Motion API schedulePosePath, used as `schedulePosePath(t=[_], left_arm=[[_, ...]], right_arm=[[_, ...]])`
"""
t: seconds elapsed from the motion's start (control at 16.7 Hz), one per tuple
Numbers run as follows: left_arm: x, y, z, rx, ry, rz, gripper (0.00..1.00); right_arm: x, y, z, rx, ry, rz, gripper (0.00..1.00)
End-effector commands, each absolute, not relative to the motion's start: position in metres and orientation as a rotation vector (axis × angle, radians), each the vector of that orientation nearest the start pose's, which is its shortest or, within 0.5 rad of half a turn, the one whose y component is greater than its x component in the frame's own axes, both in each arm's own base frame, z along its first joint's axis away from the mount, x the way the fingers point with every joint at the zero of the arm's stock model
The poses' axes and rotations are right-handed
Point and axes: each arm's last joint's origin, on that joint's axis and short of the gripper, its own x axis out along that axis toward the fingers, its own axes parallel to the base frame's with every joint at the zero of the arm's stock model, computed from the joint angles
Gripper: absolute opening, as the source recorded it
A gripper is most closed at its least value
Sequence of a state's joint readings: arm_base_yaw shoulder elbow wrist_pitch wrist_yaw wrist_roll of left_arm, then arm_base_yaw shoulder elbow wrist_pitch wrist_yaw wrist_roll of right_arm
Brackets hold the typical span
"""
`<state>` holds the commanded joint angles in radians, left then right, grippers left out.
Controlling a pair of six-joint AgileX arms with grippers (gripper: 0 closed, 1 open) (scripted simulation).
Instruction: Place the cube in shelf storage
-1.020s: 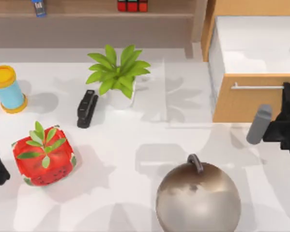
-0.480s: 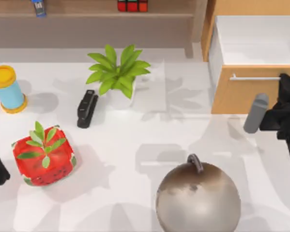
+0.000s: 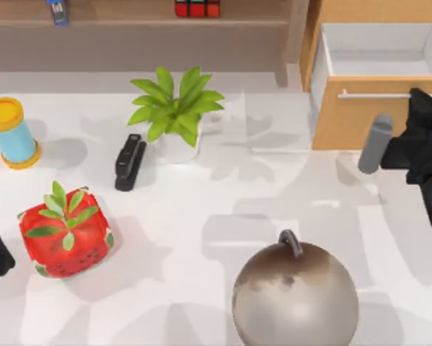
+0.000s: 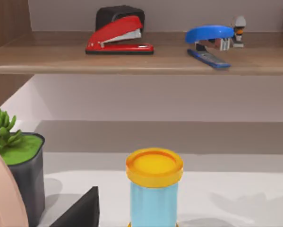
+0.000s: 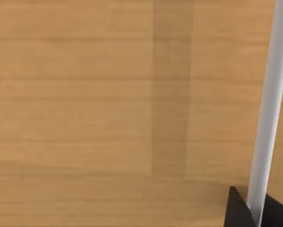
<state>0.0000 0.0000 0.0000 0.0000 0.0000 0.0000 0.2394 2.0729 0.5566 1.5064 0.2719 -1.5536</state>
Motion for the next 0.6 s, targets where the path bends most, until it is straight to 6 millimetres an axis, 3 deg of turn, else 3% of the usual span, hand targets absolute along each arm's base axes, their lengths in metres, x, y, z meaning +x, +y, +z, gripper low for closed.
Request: schedulePosePath(t=[0.24,0.6], left_arm=[[0.106,-0.001,0.160,0.000,0.000,0.000,1.00],[0.106,-0.001,0.160,0.000,0.000,0.000,1.00]], right_arm=[[0.318,0.072,0.088,-1.568,0.013,0.000,0.00],[0.362,0.072,0.088,-1.567,0.012,0.000,0.00]])
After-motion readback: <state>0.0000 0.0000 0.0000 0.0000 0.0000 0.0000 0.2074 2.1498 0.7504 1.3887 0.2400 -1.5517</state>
